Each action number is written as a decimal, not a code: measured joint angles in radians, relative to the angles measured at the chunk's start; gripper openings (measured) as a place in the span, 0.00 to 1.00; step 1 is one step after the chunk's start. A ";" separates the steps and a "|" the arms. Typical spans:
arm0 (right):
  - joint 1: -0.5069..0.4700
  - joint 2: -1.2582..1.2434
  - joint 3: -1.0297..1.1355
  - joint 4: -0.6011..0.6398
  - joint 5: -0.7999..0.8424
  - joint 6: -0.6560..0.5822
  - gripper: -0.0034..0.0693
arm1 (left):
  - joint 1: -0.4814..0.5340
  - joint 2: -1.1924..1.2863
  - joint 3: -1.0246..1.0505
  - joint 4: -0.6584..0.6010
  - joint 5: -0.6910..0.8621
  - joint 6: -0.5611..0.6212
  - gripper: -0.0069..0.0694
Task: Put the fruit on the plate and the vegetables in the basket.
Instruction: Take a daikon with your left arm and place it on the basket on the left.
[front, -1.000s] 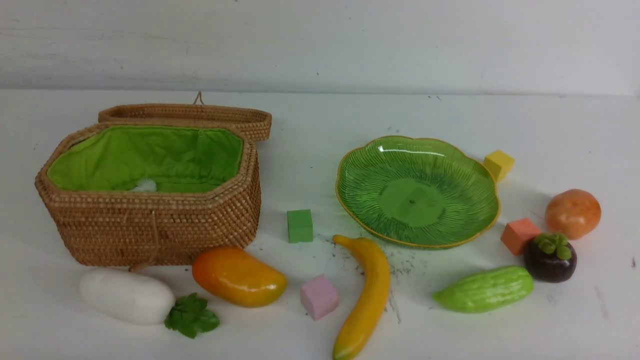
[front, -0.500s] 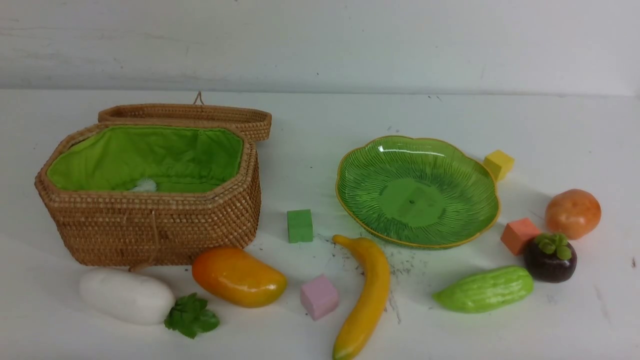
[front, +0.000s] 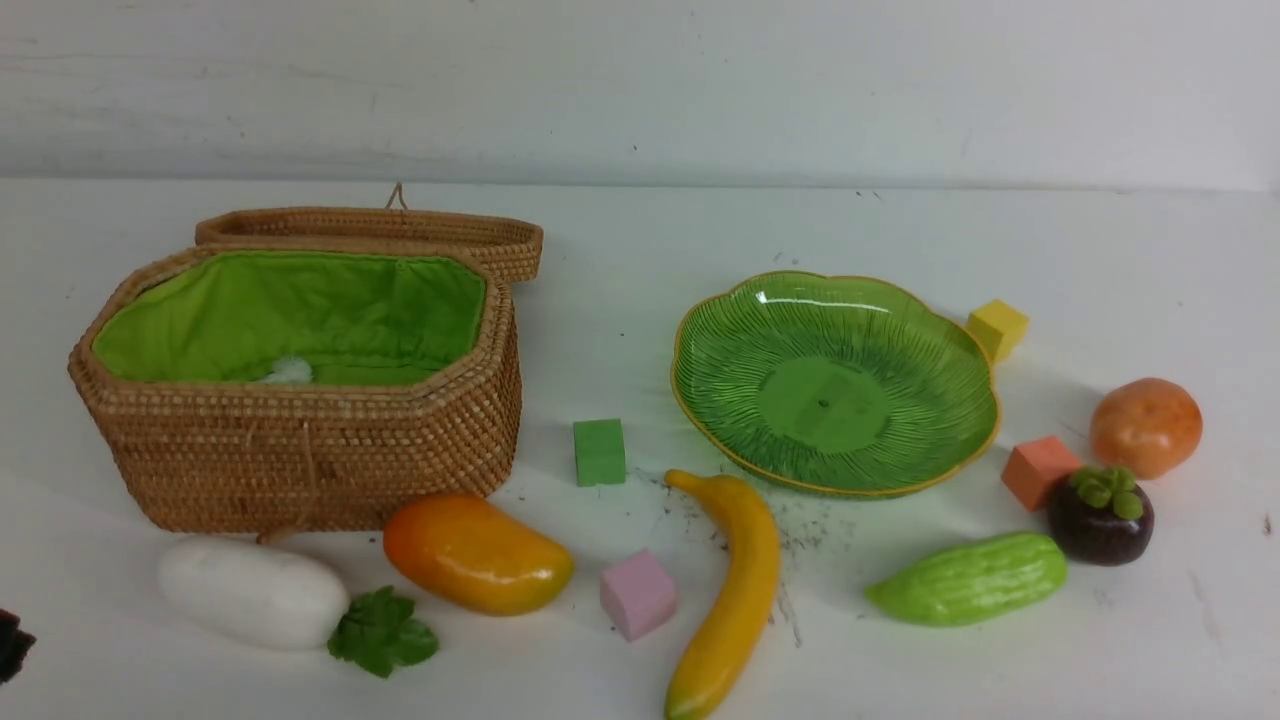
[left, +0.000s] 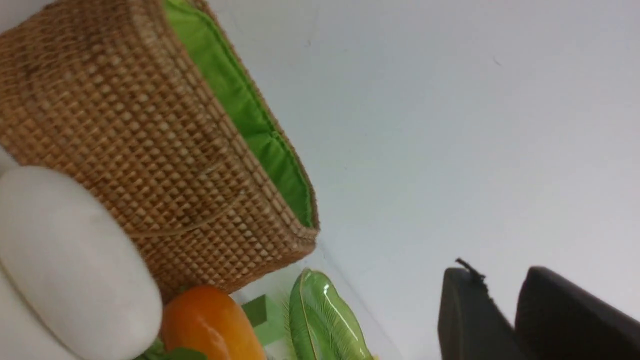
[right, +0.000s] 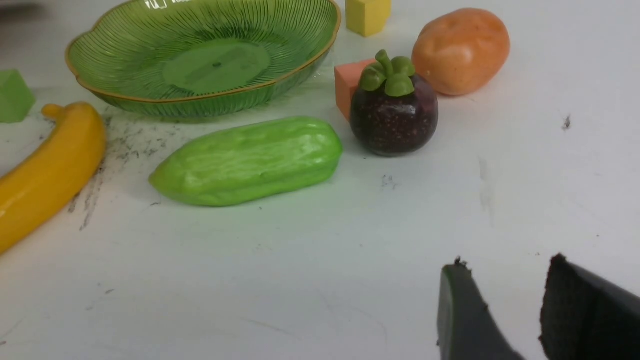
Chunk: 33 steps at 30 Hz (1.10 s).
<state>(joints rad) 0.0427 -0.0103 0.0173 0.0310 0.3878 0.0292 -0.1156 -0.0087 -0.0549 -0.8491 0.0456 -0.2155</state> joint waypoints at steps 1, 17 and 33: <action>0.000 0.000 0.000 0.000 0.000 0.000 0.38 | 0.000 0.000 -0.024 0.009 0.028 0.026 0.18; 0.000 0.000 0.011 0.325 -0.330 0.263 0.38 | 0.000 0.448 -0.492 0.051 0.703 0.349 0.07; 0.188 0.319 -0.671 0.345 0.505 -0.018 0.17 | 0.000 0.861 -0.767 0.089 0.951 0.668 0.07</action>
<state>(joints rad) 0.2309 0.3082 -0.6536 0.3759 0.8927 0.0109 -0.1156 0.8521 -0.8215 -0.7605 0.9968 0.4525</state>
